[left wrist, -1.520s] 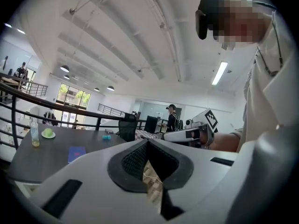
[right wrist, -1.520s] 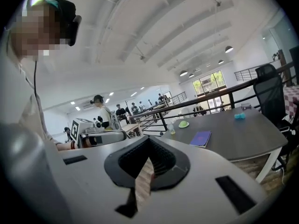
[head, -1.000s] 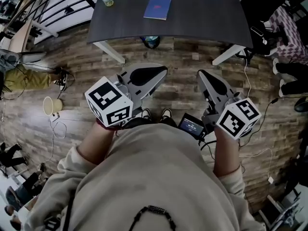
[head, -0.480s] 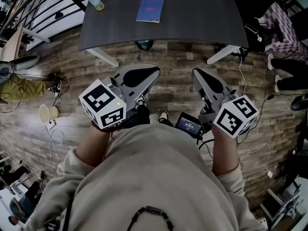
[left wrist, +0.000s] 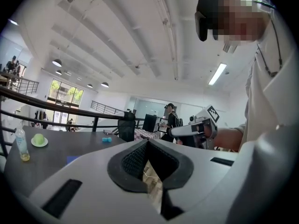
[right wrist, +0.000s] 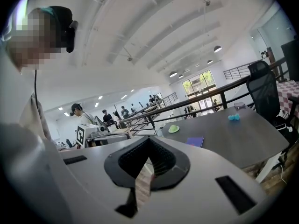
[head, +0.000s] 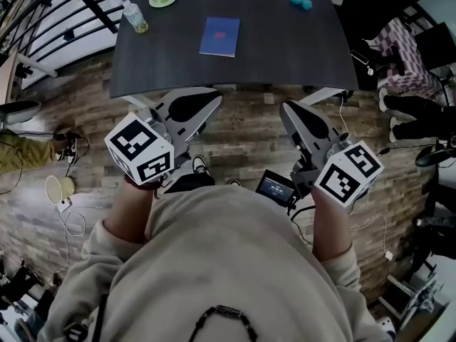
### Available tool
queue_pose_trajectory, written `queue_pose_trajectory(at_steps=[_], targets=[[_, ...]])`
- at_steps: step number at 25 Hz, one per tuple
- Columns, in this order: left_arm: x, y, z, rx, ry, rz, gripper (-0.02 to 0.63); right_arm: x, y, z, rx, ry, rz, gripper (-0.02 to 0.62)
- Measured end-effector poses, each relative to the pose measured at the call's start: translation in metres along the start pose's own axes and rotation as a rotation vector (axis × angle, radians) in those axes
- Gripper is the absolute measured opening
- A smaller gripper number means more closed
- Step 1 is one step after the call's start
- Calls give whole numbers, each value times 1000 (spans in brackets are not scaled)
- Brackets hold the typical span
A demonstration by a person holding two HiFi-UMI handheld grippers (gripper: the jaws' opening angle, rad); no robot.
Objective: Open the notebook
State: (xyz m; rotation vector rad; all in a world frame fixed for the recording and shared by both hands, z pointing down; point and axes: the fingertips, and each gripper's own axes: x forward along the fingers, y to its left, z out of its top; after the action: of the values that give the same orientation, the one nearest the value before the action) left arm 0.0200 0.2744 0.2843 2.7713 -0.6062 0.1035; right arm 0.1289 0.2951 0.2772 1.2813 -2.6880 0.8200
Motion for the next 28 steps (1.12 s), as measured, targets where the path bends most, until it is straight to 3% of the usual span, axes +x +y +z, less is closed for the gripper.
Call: queue_pose_trajectory(at_steps=[5,12,18,28], targets=[[-16,46,7,-27,-17,4,2,30,3,6,-8,28,-29,14],[-25,60,-9,-31,22,-107,2,72,18,20,-55,29,-77,14],[-32,64,-18,-55,9,-138,2,92,19,20,-47,46,-81,14],[-40,123,-4,-36,20,-11,2,158,0,44,-36,41,46,14]])
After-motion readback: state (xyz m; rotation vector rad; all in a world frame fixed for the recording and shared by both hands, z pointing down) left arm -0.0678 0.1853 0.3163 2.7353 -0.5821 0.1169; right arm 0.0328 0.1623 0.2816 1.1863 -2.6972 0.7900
